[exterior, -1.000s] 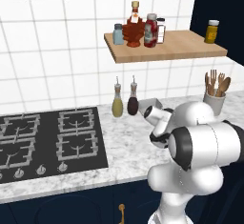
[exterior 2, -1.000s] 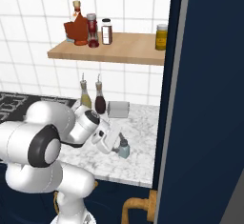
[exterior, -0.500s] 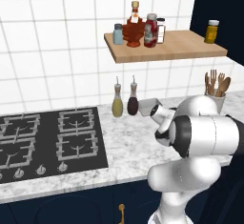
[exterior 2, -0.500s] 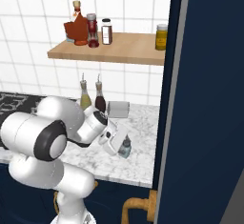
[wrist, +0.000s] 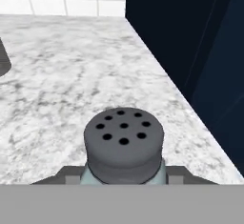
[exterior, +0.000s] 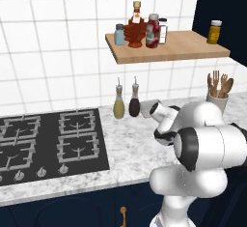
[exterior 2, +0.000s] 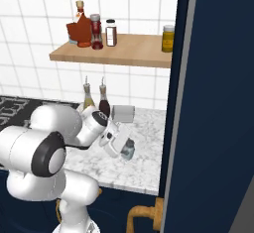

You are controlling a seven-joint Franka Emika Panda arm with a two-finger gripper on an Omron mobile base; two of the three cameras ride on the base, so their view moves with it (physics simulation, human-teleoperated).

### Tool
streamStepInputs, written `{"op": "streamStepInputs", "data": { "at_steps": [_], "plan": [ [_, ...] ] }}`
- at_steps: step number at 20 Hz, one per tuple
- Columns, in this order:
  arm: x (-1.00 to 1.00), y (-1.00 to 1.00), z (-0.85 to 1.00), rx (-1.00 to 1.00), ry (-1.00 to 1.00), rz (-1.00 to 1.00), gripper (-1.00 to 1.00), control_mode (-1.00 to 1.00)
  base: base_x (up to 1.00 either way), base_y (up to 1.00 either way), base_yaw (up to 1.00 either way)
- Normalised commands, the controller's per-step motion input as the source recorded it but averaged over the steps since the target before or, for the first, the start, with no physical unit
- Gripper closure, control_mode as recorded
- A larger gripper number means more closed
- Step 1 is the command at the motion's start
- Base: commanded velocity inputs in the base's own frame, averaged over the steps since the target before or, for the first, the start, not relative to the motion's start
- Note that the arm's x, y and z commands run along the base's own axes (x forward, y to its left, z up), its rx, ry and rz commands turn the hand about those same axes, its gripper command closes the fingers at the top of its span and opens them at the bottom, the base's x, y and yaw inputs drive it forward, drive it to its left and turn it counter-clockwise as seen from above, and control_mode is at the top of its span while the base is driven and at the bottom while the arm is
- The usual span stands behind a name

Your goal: Put the shaker and condiment bottle from the counter next to their counterparts in the cabinet.

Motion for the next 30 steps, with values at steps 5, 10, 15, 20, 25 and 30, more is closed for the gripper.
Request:
{"op": "streamStepInputs", "data": {
  "at_steps": [5,10,15,20,25,30],
  "plan": [
    [-0.46,0.36,0.91,0.00,-0.14,0.20,1.00,-1.00,0.00,0.00,0.00],
    [-0.55,0.36,0.73,-0.05,-0.10,0.25,1.00,-1.00,0.00,0.00,0.00],
    [-0.41,0.43,0.52,-0.06,-0.10,0.32,1.00,-1.00,0.00,0.00,0.00],
    [-0.22,0.52,0.60,-0.05,-0.11,0.34,1.00,-1.00,0.00,0.00,0.00],
    [-0.06,0.78,0.79,-0.08,-0.10,0.13,1.00,-1.00,0.00,0.00,0.00],
    [-0.02,0.79,0.83,-0.08,-0.14,0.00,1.00,-1.00,0.00,0.00,0.00]
  ]
}}
